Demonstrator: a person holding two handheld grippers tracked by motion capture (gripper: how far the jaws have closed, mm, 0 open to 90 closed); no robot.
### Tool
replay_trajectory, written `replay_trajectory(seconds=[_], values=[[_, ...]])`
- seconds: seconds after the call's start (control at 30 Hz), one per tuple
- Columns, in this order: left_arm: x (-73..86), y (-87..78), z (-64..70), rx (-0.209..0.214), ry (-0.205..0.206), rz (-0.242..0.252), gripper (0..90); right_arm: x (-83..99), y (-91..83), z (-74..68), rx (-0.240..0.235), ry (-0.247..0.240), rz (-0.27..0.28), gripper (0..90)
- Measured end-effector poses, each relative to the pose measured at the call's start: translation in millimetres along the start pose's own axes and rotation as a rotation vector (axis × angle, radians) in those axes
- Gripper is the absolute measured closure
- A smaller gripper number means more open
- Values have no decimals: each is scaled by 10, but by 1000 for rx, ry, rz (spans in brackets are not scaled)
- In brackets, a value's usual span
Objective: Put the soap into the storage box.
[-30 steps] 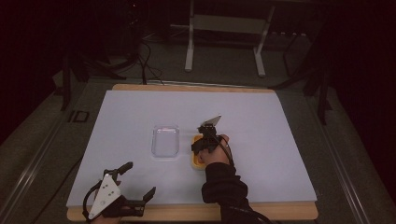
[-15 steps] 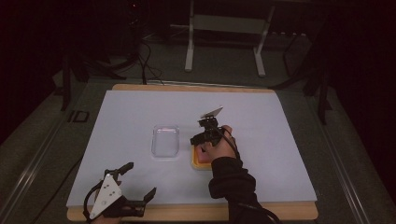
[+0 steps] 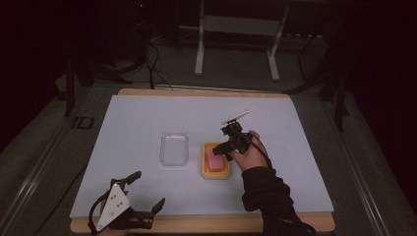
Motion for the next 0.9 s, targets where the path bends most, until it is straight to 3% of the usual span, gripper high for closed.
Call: replay_trajectory(seconds=[0.13, 0.43, 0.57, 0.9], values=[[4, -10, 9, -1, 4, -6, 2, 71, -113, 29, -20, -33, 15, 113], [24, -56, 12, -14, 7, -13, 2, 319, -360, 129, -17, -99, 74, 113], [32, -65, 14, -18, 11, -19, 2, 410, -400, 187, -4, -102, 100, 113], [48, -86, 20, -29, 16, -28, 2, 794, -456, 487, 13, -83, 172, 135]])
Point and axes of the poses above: each handheld gripper's, and its own axes: y roughly forward along the jaws, x roughly out of its underside, z roughly to its right, the point moved 1 cm from there along y, roughly forward along the jaws, and after that the axes turned 2 degrees about -x, right-handed, at the moved point
